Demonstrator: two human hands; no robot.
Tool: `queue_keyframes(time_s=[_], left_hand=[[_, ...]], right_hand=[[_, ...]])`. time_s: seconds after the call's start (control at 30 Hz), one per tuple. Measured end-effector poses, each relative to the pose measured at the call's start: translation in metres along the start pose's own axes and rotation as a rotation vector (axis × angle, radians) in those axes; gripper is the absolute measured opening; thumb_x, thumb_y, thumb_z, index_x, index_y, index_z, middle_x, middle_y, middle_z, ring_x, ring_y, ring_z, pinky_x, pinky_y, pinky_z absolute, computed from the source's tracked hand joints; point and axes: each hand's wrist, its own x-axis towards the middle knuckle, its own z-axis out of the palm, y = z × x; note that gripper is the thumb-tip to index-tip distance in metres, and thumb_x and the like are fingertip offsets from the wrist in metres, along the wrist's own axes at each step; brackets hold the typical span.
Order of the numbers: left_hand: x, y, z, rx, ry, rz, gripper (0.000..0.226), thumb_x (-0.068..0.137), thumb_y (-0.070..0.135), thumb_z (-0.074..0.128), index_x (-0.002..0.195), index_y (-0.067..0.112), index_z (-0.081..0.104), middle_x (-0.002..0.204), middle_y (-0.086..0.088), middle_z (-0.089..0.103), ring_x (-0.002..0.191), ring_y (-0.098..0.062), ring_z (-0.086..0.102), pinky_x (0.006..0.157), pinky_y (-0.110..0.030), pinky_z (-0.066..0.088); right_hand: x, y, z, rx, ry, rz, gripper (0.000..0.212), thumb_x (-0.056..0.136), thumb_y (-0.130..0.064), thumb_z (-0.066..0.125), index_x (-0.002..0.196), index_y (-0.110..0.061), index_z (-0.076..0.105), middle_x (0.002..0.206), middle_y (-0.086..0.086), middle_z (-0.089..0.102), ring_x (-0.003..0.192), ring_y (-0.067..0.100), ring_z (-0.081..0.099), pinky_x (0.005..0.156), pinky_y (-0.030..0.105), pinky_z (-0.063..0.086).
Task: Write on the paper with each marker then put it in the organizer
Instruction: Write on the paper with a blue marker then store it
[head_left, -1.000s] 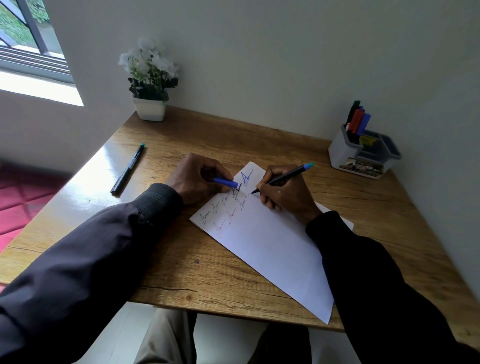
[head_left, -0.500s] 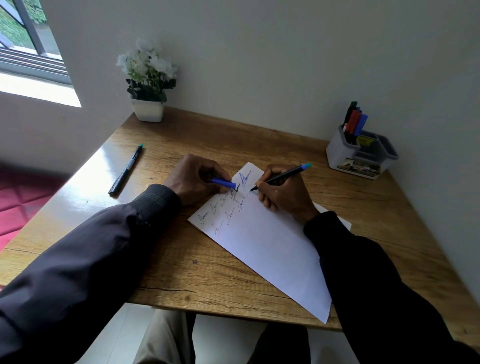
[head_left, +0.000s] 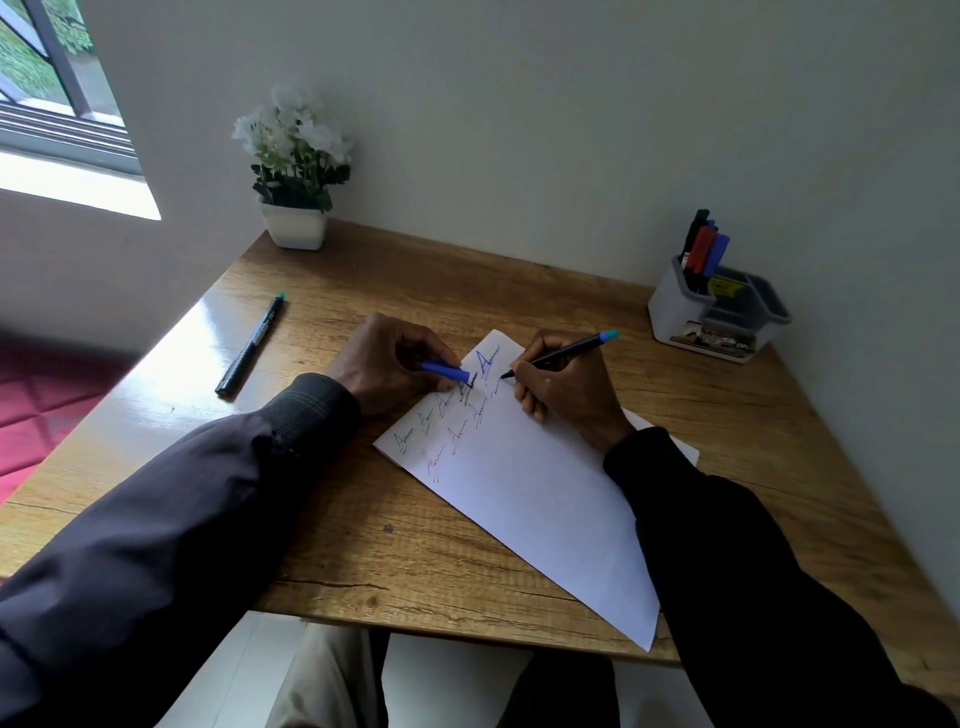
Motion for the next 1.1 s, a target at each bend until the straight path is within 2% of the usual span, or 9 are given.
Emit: queue_keyframes(time_s=[0.17, 0.33, 0.47, 0.57, 0.73, 0.93, 1.1], left_hand=[[0.0006, 0.0005, 0.0004, -0.002, 0.003, -0.01, 0.021, 0.079, 0.008, 0.081, 0.1, 0.011, 0.077, 0.101, 0.007, 0.074, 0.088, 0.006, 0.069, 0.071, -0.009, 0.054], [0.0002, 0.0014, 0.0001, -0.006, 0.003, -0.014, 0.021, 0.08, 0.007, 0.081, 0.1, 0.011, 0.077, 0.1, 0.008, 0.073, 0.087, 0.009, 0.068, 0.069, -0.007, 0.053], [0.0001, 0.0019, 0.0006, -0.013, 0.012, -0.018, 0.021, 0.079, 0.006, 0.081, 0.099, 0.011, 0.078, 0.099, 0.008, 0.074, 0.087, 0.008, 0.068, 0.069, -0.007, 0.052], [0.0002, 0.0015, 0.0011, -0.007, 0.014, -0.021, 0.02, 0.08, 0.007, 0.081, 0.099, 0.012, 0.078, 0.099, 0.008, 0.074, 0.089, 0.007, 0.068, 0.068, -0.007, 0.053], [0.0004, 0.0016, 0.0008, -0.007, 0.014, -0.017, 0.021, 0.08, 0.006, 0.081, 0.099, 0.011, 0.078, 0.1, 0.007, 0.074, 0.089, 0.006, 0.068, 0.07, -0.007, 0.053], [-0.0002, 0.0018, 0.0003, 0.006, 0.008, -0.003, 0.02, 0.08, 0.007, 0.08, 0.099, 0.011, 0.077, 0.1, 0.007, 0.073, 0.089, 0.009, 0.067, 0.07, -0.006, 0.052], [0.0007, 0.0002, 0.0001, 0.02, 0.002, 0.005, 0.02, 0.08, 0.008, 0.08, 0.1, 0.011, 0.077, 0.101, 0.008, 0.073, 0.089, 0.011, 0.067, 0.071, -0.006, 0.052]], right_hand=[[0.0, 0.0008, -0.0009, 0.01, -0.008, -0.031, 0.014, 0.093, -0.003, 0.07, 0.081, -0.002, 0.064, 0.066, 0.021, 0.069, 0.047, 0.024, 0.062, 0.041, 0.028, 0.05], [-0.0055, -0.0021, -0.0031, 0.006, -0.077, -0.057, 0.015, 0.09, 0.006, 0.067, 0.079, 0.011, 0.06, 0.063, 0.028, 0.064, 0.042, 0.021, 0.057, 0.039, 0.025, 0.046], [-0.0057, -0.0015, -0.0034, -0.014, -0.134, -0.088, 0.013, 0.085, 0.01, 0.067, 0.074, 0.01, 0.06, 0.062, 0.028, 0.064, 0.044, 0.03, 0.054, 0.044, 0.03, 0.046], [-0.0053, -0.0016, -0.0027, -0.016, -0.124, -0.079, 0.012, 0.084, 0.01, 0.067, 0.074, 0.01, 0.06, 0.061, 0.028, 0.064, 0.044, 0.028, 0.054, 0.043, 0.028, 0.046], [-0.0044, -0.0009, 0.0001, 0.038, -0.009, -0.01, 0.015, 0.091, 0.0, 0.07, 0.082, 0.008, 0.062, 0.064, 0.024, 0.067, 0.044, 0.021, 0.058, 0.04, 0.024, 0.044], [-0.0068, -0.0034, -0.0037, 0.014, -0.127, -0.073, 0.014, 0.089, 0.008, 0.067, 0.076, 0.009, 0.06, 0.063, 0.025, 0.065, 0.042, 0.021, 0.057, 0.041, 0.025, 0.046], [-0.0062, -0.0019, -0.0038, -0.013, -0.151, -0.085, 0.014, 0.086, 0.011, 0.066, 0.073, 0.01, 0.06, 0.061, 0.027, 0.064, 0.042, 0.024, 0.054, 0.044, 0.027, 0.048]])
